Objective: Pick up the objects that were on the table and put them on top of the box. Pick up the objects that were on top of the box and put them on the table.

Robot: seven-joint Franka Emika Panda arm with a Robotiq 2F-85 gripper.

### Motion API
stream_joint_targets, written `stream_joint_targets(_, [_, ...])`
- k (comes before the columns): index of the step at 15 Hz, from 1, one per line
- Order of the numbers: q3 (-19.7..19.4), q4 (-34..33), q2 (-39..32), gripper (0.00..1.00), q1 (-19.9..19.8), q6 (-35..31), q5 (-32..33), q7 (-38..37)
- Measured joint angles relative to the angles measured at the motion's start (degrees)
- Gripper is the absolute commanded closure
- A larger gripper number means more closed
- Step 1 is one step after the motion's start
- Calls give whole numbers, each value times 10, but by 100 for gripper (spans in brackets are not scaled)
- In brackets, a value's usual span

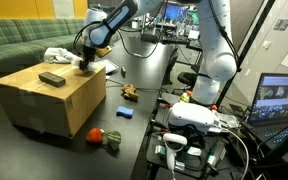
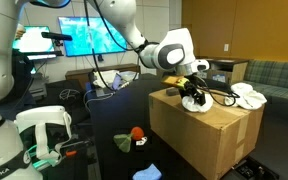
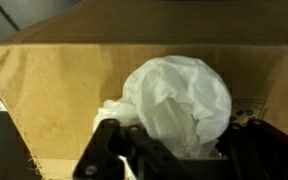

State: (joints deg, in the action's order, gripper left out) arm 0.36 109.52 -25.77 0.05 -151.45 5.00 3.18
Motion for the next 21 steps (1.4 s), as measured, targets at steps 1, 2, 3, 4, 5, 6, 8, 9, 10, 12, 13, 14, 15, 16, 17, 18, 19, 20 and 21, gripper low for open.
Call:
stream_joint_targets(1, [3,11,13,100,-7,5,-10,8])
stream_joint_targets(2, [7,23,27,100,-14,10,-23,17])
stream_joint_targets(3, [10,37,44,100,-22,17,-36,27])
stream_joint_targets(4, [13,53,62,100,-29,22,-49,38])
stream_joint_targets(5, [14,70,81,100,-37,29,-64,50])
stream_joint_targets(6, [14,89,100,100,-43,35,-75,59])
stream_joint_targets(8, [13,130,138,100,-55,46,-93,73])
stream_joint_targets(9, [10,151,155,100,-60,48,-99,78])
stream_joint_targets(10, [7,172,171,100,-63,49,-105,83])
stream_joint_targets(12, [0,213,194,100,-65,50,-110,88])
stream_joint_targets(13, [-2,231,199,100,-65,50,-110,89])
stream_joint_targets(14, [-3,247,200,100,-65,49,-110,89])
stream_joint_targets(15, [-3,263,199,100,-64,45,-110,89])
stream_joint_targets(16, [-3,278,197,100,-61,38,-110,90])
stream_joint_targets(17, [-1,294,193,100,-58,26,-110,90])
stream_joint_targets(18, [1,307,186,100,-53,9,-110,90])
stream_joint_targets(19, [5,318,175,100,-47,-8,-110,90])
stream_joint_targets(20, [12,325,162,100,-42,-22,-113,90])
stream_joint_targets(21, [20,328,145,100,-38,-36,-116,90])
